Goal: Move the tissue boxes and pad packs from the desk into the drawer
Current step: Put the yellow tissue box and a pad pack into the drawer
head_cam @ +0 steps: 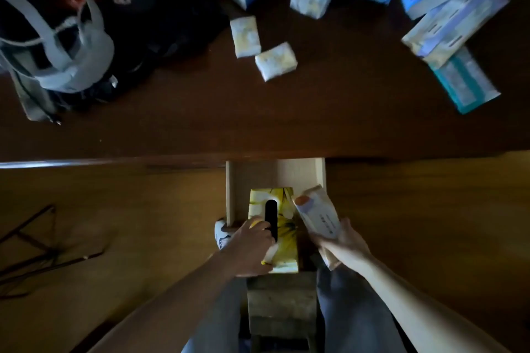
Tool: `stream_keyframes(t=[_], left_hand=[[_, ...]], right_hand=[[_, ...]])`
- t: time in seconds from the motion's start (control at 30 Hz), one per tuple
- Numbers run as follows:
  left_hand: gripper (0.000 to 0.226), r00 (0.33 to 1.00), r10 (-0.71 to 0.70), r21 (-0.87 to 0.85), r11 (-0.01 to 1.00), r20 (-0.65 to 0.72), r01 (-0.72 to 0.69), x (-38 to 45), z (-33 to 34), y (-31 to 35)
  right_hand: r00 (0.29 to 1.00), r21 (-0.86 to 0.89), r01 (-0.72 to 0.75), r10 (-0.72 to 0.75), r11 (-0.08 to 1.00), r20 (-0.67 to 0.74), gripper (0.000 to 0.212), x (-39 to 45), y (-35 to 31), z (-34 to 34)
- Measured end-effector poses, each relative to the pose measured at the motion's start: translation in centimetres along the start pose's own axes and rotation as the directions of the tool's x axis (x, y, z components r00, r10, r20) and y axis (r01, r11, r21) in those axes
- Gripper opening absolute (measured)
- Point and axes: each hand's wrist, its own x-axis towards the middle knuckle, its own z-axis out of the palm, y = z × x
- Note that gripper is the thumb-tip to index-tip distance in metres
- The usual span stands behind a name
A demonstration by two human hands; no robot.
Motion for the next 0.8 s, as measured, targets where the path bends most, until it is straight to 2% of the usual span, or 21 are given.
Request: stream_keyframes(t=[0.07,0.13,0.3,0.37,0.43,0.53,0.6,0.7,0.8], left_hand=[[0.06,0.997,-0.074,-0.06,0.995,-0.001,0.074,2.3,3.4,-1.6],[0.06,0.99,-0.138,-0.105,0.985,-0.01,0.136,4.6,6.9,-3.7],[0.062,0.97,-0.231,-0.14,0.965,-0.069,0.22,9.7,14.4,-9.3],[0.064,0.965,-0.244,-0.17,0.959,-0.093,0.226,11.4,16.7,-11.2],[0.065,0.969,-0.232,-0.161,0.963,-0.083,0.216,12.9,18.6,-12.8],[0.067,0.97,-0.238,-0.086,0.969,-0.054,0.233,15.5,22.0,-14.3],[0.068,0.966,-0.255,-0.008,0.967,-0.043,0.255,17.1,24.1,-15.1],[0.082,0.972,-0.229,0.165,0.958,-0.06,0.236,19.0,27.3,-16.0],[0.095,0.966,-0.236,0.259,0.931,-0.106,0.256,19.9,30.5,-16.3]], right_hand=[[0.999,-0.088,0.005,-0.001,0.996,0.052,0.083,3.7,0.8,1.5],[0.998,-0.192,0.043,-0.035,0.981,0.047,0.082,7.4,1.2,2.7],[0.977,-0.424,0.204,-0.212,0.882,0.029,0.103,16.5,1.4,6.1],[0.975,-0.432,0.214,-0.219,0.876,0.039,0.105,19.9,1.6,7.8],[0.969,-0.395,0.246,-0.238,0.885,0.071,0.098,22.9,1.9,9.4],[0.932,-0.479,0.354,-0.345,0.803,0.112,0.08,27.3,2.7,11.3],[0.914,-0.55,0.378,-0.394,0.744,0.095,0.076,30.1,3.3,12.4],[0.911,-0.647,0.334,-0.41,0.685,0.038,0.077,33.9,5.3,14.2],[0.913,-0.686,0.312,-0.407,0.657,0.026,0.079,36.1,7.4,16.8]])
